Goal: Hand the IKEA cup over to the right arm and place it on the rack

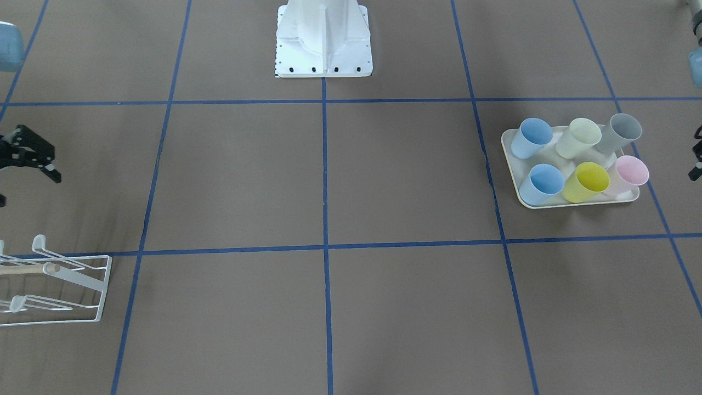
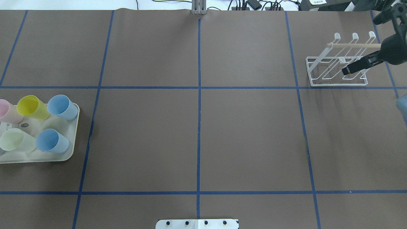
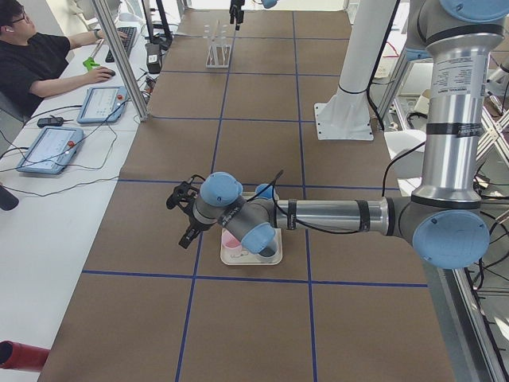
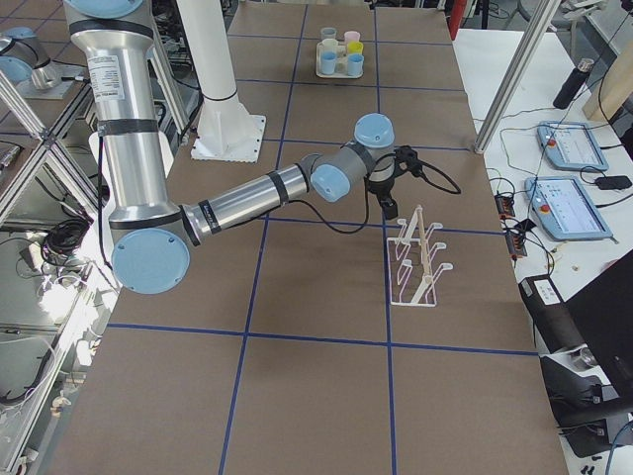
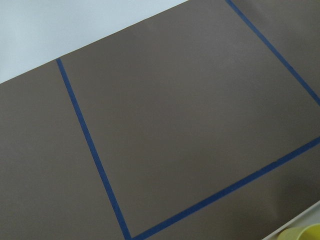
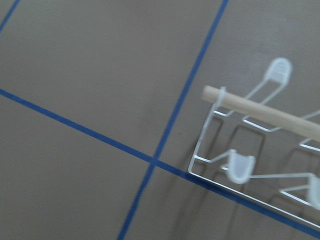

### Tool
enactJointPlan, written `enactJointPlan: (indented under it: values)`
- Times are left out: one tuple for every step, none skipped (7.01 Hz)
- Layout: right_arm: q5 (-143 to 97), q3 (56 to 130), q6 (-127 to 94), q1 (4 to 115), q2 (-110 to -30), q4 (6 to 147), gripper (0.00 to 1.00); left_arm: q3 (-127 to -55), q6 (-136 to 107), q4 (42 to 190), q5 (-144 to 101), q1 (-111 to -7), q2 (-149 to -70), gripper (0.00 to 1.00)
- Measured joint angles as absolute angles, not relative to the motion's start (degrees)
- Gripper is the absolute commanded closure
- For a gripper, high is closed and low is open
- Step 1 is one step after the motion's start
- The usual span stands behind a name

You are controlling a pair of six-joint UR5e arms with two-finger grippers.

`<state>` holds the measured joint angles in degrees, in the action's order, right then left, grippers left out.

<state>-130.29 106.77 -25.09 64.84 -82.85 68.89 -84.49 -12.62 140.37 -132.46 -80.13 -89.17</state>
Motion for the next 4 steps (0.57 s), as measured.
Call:
enactJointPlan:
  values:
    - [-129.8,108.29,-29.68,62.03,-82.55,66.39,0.01,-81.13,-17.19,148.0,-132.22,-78.31,-87.94,0.0]
    - [-129.09,109.91,-32.44,60.05,-82.13,65.39,0.01,-79.19,-20.97,153.82,-131.46,-76.52,-86.43,0.0]
    - [-128.37,110.98,-33.76,58.66,-81.62,65.03,0.01,-78.42,-24.15,157.67,-129.58,-74.13,-84.94,0.0]
    - [-128.0,111.4,-34.22,57.92,-81.06,64.86,0.01,-78.14,-26.74,159.89,-127.63,-71.79,-84.08,0.06]
